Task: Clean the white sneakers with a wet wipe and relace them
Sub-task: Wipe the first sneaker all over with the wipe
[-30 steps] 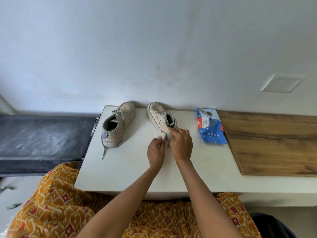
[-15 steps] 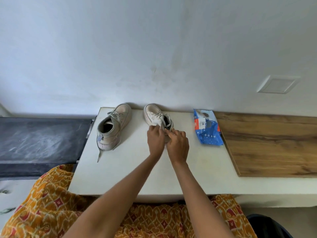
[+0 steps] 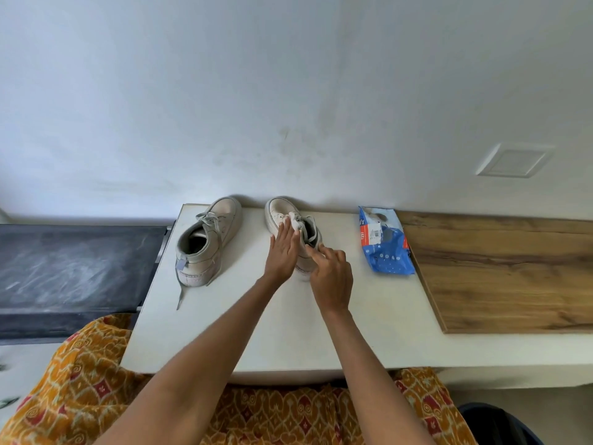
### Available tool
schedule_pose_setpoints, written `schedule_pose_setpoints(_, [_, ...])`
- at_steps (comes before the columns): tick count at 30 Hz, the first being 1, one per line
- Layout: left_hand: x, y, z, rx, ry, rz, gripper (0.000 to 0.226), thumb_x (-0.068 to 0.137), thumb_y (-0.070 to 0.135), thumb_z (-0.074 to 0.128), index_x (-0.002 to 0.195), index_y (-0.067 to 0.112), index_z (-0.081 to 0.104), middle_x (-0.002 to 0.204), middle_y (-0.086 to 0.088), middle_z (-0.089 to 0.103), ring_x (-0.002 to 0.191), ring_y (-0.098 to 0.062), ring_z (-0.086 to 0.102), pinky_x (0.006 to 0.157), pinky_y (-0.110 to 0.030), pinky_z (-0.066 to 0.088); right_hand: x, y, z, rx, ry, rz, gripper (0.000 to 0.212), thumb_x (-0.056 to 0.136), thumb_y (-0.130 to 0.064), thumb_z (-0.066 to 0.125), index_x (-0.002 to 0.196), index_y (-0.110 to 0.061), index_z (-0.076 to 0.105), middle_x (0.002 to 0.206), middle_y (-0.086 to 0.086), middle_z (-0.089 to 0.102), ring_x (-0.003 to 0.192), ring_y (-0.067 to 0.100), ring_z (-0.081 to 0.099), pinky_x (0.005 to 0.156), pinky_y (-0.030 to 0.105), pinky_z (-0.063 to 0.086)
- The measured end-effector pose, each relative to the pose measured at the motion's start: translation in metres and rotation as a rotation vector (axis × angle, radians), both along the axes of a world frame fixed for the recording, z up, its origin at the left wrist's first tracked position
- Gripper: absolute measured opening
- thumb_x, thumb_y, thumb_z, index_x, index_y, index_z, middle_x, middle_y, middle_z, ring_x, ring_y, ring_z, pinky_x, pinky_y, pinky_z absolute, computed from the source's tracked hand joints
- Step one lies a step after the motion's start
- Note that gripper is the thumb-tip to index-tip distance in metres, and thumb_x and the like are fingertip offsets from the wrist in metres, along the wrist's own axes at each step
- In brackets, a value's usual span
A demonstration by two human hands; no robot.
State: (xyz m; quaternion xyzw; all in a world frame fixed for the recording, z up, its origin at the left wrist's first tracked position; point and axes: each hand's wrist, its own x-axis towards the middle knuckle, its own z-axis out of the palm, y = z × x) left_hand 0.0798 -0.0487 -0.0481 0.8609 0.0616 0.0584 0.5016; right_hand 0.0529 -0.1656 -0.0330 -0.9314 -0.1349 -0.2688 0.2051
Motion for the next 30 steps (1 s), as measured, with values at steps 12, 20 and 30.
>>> schedule_pose_setpoints(12, [-0.021,-0.008,-0.011,-0.014,-0.055,-0.029,0.048,0.104,0.030,0.016,0.150,0.016,0.011,0.158,0.004,0.004,0.144,-0.005,-0.002,0.118,-0.034,-0.004,-0.002,0.001,0.001,0.028,0.019,-0.042,0.020,0.085,-0.035,0.061,0.100,-0.026,0.071,0.095,-0.004,0.070,0.084,0.021,0.061,0.060,0.029,0.047])
schedule_pose_setpoints(20, [-0.015,-0.011,-0.019,0.316,-0.056,-0.162,0.052,0.103,0.033,0.017,0.151,0.014,0.009,0.157,0.002,-0.006,0.143,-0.005,-0.008,0.118,-0.033,-0.003,0.028,-0.030,0.011,-0.042,0.084,-0.068,0.011,0.081,-0.024,0.067,0.090,-0.021,0.073,0.093,-0.002,0.070,0.089,0.024,0.057,0.066,0.032,0.043])
schedule_pose_setpoints(30, [-0.012,-0.065,-0.017,0.647,-0.049,-0.064,0.085,0.083,0.057,-0.017,0.149,0.008,0.004,0.158,-0.006,-0.004,0.146,-0.016,-0.005,0.113,-0.031,-0.013,0.030,-0.066,0.003,-0.153,0.009,-0.053,0.022,0.083,-0.011,0.064,0.105,-0.012,0.068,0.113,0.013,0.065,0.100,0.031,0.059,0.069,0.036,0.052])
